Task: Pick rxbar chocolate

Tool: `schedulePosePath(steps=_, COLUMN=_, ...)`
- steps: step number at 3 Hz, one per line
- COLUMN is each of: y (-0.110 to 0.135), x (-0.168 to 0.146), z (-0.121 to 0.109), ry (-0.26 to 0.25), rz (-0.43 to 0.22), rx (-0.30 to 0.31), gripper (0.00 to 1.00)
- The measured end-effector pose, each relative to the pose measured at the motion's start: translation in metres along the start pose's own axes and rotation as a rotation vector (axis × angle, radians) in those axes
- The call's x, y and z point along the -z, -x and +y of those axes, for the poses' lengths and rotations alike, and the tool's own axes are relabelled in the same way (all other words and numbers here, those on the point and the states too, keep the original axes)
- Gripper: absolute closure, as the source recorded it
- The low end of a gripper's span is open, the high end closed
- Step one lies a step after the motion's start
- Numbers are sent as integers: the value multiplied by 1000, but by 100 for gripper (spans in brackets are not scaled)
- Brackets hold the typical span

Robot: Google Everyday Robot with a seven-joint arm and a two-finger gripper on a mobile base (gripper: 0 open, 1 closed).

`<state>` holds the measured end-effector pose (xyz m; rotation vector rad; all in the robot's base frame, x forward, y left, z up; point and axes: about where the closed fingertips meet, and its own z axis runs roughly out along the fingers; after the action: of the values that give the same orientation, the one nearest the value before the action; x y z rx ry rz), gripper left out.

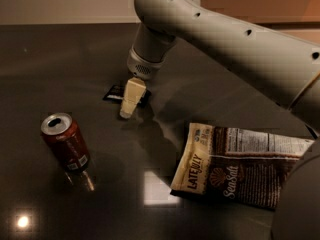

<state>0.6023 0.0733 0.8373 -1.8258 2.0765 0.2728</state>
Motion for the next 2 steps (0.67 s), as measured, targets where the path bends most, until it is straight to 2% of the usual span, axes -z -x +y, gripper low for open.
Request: schedulePosePath(steps=2, y=8, x=-20, z=0, ry=35, rz=25, rx=13, gripper=51)
